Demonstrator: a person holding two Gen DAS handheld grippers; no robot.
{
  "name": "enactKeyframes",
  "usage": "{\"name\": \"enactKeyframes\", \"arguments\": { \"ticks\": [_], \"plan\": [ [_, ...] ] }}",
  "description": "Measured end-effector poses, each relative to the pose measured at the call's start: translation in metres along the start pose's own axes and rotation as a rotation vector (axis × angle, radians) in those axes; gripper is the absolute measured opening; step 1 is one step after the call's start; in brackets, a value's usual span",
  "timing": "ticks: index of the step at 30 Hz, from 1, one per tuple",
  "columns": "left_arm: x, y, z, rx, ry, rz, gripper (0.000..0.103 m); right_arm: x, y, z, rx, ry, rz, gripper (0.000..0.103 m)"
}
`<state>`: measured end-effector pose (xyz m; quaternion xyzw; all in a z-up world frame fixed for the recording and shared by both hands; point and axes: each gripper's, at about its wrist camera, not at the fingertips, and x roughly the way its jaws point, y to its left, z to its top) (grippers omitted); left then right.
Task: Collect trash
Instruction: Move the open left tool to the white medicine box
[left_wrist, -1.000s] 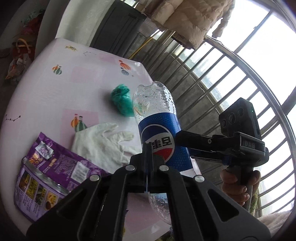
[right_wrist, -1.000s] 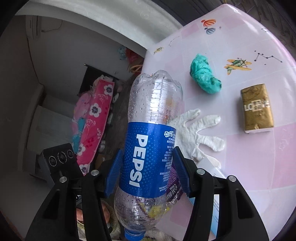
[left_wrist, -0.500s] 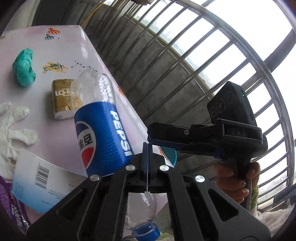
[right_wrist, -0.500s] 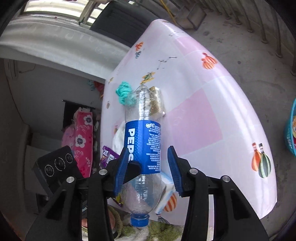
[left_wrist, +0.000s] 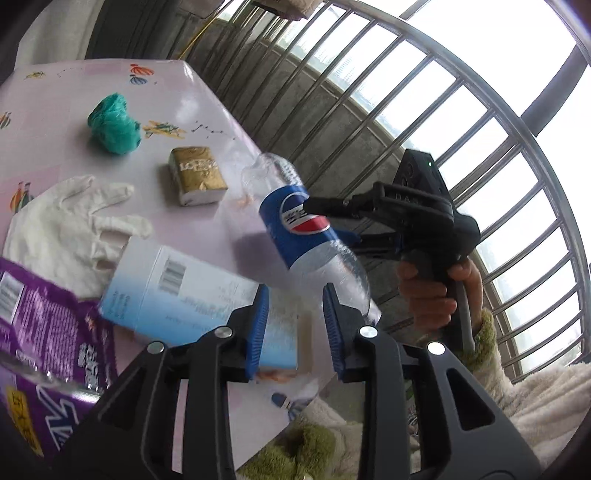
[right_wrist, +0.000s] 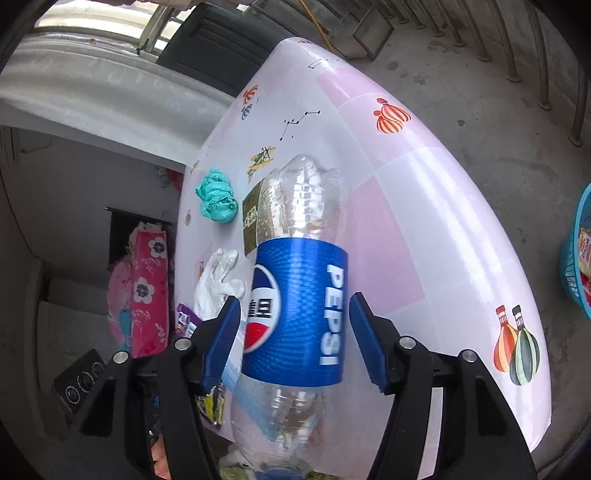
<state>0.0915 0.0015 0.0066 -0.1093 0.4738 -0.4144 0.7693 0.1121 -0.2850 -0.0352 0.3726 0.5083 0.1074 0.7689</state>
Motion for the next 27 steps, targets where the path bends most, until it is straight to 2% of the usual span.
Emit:
{"name": "enactKeyframes", "arguments": {
  "ticks": [5,8,11,18,20,22,24,25,27],
  "plan": [
    [-0.010,0.031,-0.035,-0.116,0.064,0.057,0.033,0.011,0.012,-0.008,-0.104,0.018,-0.086,0.064],
    [-0.008,0.050,-0.039,-0.215,0.049,0.072,0.032,0.018,0.023,-0.017,-0.172,0.026,-0.145,0.062],
    [-0.007,0.060,-0.033,-0.253,0.000,0.105,0.032,0.019,0.029,-0.028,-0.207,0.041,-0.144,0.061],
    [0.007,0.052,-0.020,-0.234,-0.025,0.102,0.032,0.014,0.029,-0.062,-0.222,0.087,-0.086,0.061],
    [0.010,0.047,-0.018,-0.206,-0.023,0.129,0.034,0.009,0.029,-0.070,-0.229,0.080,-0.094,0.060],
    [0.010,0.044,-0.017,-0.174,-0.019,0.147,0.036,0.003,0.026,-0.074,-0.221,0.088,-0.065,0.059],
    [0.013,0.042,-0.016,-0.151,-0.011,0.157,0.040,-0.003,0.021,-0.078,-0.205,0.102,-0.028,0.059],
    [0.014,0.042,-0.015,-0.142,-0.003,0.159,0.041,-0.006,0.019,-0.078,-0.196,0.096,-0.030,0.059],
    [0.018,0.040,-0.013,-0.133,0.014,0.167,0.049,-0.012,0.014,-0.076,-0.190,0.069,-0.064,0.059]
  ]
}}
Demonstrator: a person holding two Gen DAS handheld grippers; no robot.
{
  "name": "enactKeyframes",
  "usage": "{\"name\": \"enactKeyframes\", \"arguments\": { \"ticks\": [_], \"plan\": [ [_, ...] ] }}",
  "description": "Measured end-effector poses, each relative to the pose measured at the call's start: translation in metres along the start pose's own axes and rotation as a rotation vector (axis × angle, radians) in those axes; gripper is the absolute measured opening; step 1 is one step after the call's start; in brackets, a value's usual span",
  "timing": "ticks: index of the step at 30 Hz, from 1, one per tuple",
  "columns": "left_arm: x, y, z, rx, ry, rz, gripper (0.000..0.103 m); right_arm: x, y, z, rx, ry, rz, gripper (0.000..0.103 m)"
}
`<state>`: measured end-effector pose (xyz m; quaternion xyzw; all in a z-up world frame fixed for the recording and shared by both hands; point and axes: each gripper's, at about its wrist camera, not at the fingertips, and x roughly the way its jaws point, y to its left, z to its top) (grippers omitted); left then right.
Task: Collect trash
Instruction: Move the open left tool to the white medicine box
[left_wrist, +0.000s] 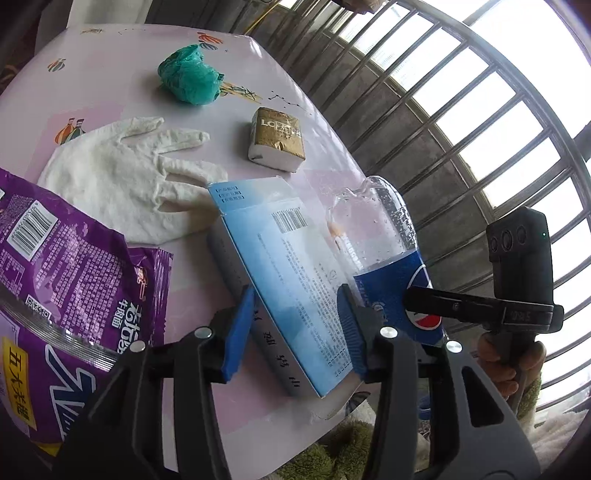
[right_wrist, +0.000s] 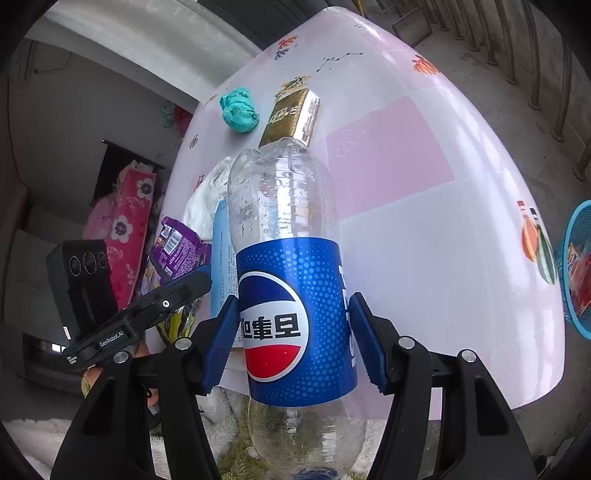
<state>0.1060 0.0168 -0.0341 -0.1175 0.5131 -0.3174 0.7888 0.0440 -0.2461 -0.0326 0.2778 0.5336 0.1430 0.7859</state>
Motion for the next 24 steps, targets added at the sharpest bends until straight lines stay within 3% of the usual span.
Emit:
{"name": "enactKeyframes", "arguments": {
  "ticks": [3,9,19,24],
  "plan": [
    [0.004,-0.005,0.004,0.010,0.011,0.019,0.065,-0.010,-0.009,0.005,0.018,-0.054,-0.073,0.059],
    [0.020,-0.024,0.018,0.039,0.023,0.101,0.080,-0.021,-0.025,0.014,0.050,-0.123,-0.147,0.059],
    [0.063,-0.048,0.030,0.151,0.069,0.198,0.083,-0.023,-0.034,0.019,0.067,-0.170,-0.160,0.060],
    [0.075,-0.053,0.038,0.137,0.072,0.206,0.084,-0.025,-0.038,0.020,0.090,-0.189,-0.152,0.060]
  ]
}}
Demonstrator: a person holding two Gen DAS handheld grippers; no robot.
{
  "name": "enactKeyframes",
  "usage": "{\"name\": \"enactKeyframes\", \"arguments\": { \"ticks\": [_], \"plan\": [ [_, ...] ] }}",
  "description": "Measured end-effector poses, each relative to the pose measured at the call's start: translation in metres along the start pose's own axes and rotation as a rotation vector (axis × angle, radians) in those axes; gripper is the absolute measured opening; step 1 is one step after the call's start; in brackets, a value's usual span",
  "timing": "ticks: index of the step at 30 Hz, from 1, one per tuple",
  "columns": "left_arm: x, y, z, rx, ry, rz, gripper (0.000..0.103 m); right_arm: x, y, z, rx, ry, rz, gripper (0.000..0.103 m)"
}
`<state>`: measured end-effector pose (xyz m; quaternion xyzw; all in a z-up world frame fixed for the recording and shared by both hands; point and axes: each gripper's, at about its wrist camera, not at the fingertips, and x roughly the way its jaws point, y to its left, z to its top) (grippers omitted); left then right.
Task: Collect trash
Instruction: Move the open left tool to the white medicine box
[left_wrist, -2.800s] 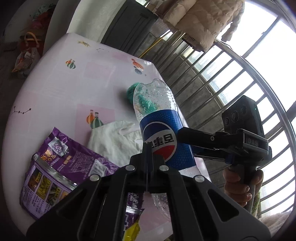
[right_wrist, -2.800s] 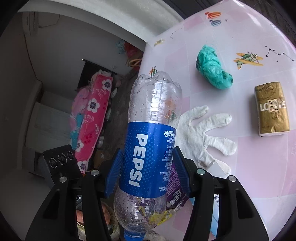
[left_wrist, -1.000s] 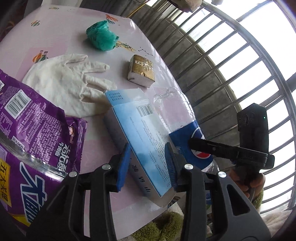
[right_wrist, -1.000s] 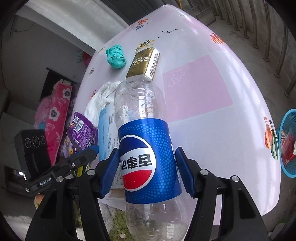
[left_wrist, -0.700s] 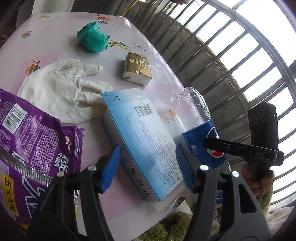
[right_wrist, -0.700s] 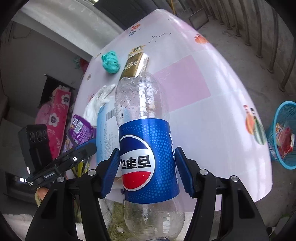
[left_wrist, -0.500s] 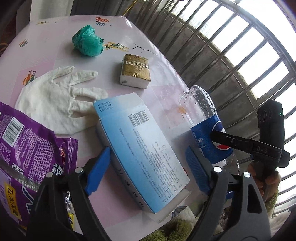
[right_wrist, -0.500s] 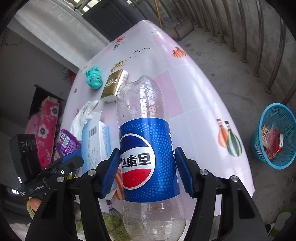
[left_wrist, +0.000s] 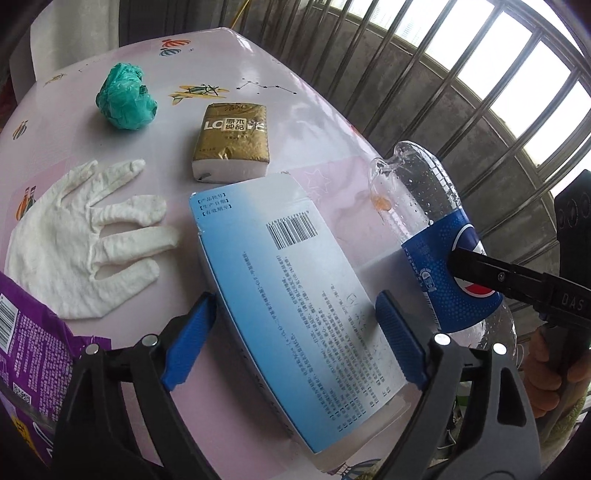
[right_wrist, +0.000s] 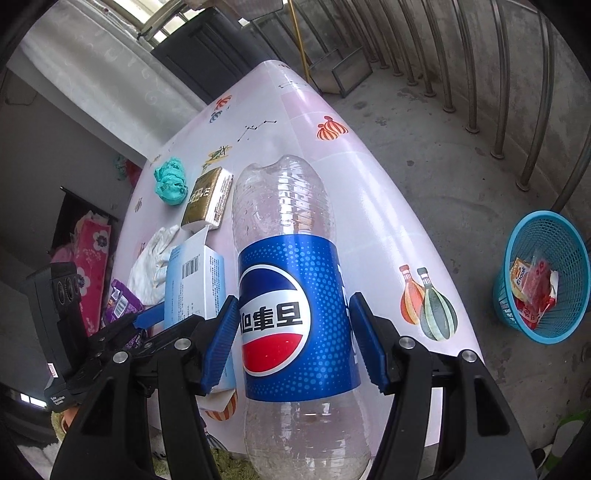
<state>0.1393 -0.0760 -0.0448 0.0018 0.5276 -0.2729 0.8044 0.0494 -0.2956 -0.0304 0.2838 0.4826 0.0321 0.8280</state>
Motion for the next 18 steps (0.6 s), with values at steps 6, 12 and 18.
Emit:
{"name": "enactKeyframes", "arguments": {
  "ticks": [6,12,18],
  "plan": [
    [0.011,-0.008,0.009,0.000,0.001,0.019,0.085,0.000,-0.005,0.000,0.025,-0.006,0.016,0.060],
    [0.015,-0.018,0.008,0.085,-0.016,0.053,0.086,0.001,-0.006,0.002,0.032,-0.011,0.022,0.060],
    [0.013,-0.020,0.003,0.138,-0.021,0.045,0.086,0.001,-0.006,0.002,0.031,-0.009,0.017,0.060]
  ]
}}
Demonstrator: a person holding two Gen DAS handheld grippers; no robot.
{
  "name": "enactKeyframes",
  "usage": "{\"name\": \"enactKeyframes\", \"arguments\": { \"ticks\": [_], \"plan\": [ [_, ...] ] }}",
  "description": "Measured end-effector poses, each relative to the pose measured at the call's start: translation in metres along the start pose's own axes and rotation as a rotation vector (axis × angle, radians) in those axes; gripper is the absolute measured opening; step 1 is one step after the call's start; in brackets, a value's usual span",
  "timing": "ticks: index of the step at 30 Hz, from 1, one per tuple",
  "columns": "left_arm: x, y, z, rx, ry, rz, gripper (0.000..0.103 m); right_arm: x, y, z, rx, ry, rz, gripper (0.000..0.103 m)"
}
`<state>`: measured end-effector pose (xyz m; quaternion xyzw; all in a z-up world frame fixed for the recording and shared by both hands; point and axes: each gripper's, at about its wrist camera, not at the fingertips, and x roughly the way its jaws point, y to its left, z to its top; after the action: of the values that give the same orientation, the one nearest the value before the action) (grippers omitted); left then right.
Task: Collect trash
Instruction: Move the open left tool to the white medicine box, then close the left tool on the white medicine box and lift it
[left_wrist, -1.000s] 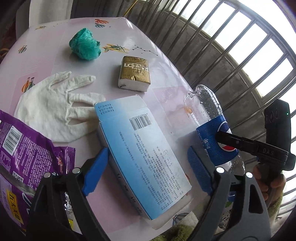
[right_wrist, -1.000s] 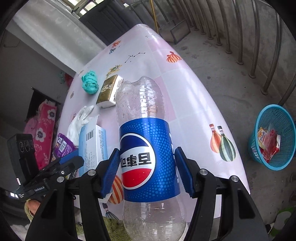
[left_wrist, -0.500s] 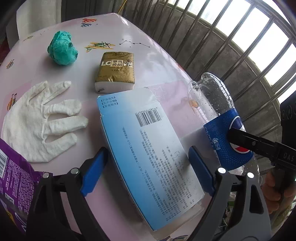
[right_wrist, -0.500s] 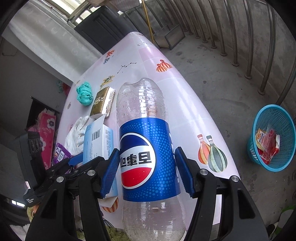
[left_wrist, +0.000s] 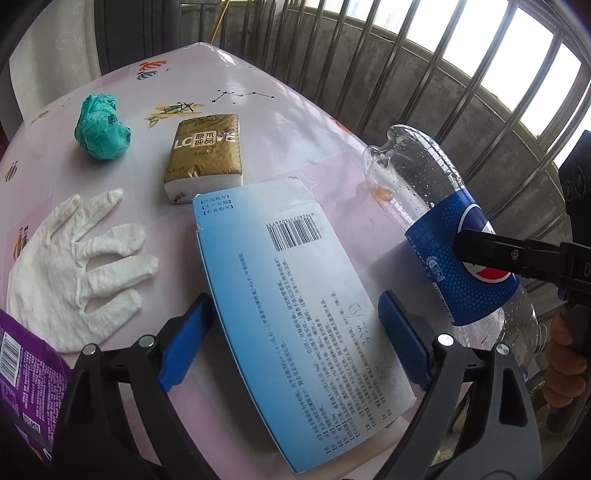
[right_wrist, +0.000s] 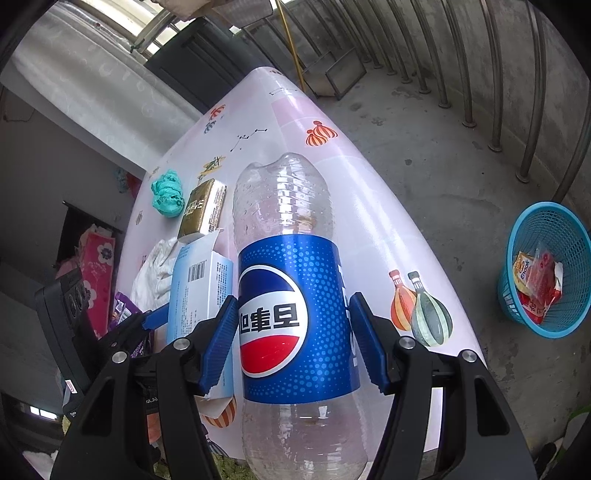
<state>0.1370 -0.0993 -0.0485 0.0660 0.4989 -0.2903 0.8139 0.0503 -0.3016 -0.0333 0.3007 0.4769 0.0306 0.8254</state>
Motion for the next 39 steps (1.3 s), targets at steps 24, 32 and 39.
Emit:
{"name": "enactKeyframes", "arguments": {
  "ticks": [24,32,39],
  "plan": [
    [-0.043,0.019,-0.046,-0.059,0.052,-0.052,0.086,-0.008,0.021,-0.018,-0.135,0.041,-0.144,0.080],
    [-0.037,0.009,-0.055,-0.045,0.057,-0.006,0.086,-0.003,0.022,-0.030,-0.153,0.059,-0.160,0.080],
    [-0.033,-0.007,-0.059,0.018,0.049,0.069,0.086,0.000,0.029,-0.033,-0.180,0.058,-0.167,0.080]
  ]
}}
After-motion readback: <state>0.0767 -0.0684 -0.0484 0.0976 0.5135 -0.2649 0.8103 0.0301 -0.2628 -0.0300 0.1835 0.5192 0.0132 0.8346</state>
